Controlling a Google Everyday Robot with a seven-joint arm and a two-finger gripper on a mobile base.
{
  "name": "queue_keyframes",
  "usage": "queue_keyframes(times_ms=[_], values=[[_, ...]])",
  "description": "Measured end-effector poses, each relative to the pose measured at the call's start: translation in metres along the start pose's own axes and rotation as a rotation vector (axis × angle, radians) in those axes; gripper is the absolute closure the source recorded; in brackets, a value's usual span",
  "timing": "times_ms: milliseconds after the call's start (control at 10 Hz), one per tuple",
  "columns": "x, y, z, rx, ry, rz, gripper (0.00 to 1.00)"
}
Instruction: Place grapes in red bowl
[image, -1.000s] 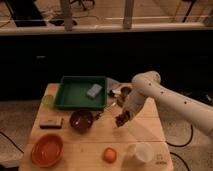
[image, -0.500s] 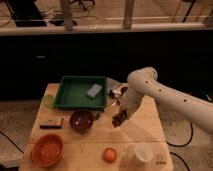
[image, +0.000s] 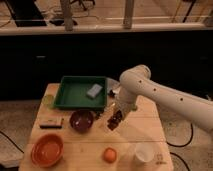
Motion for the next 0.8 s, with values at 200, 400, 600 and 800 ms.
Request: queue_keyframes(times_ms=[200,400,600,800], values=[[-0.014,-0.007,-0.003,-0.007,0.000,-0.048,1.00],[-0.026,-0.013,-0.004,-0.018,-0.003,-0.091,1.00],[-0.038,-0.021,-0.004,-0.029,-0.003,-0.138,1.00],[-0.049,-0.026,-0.005,-0.039,-0.004,-0.182,1.00]])
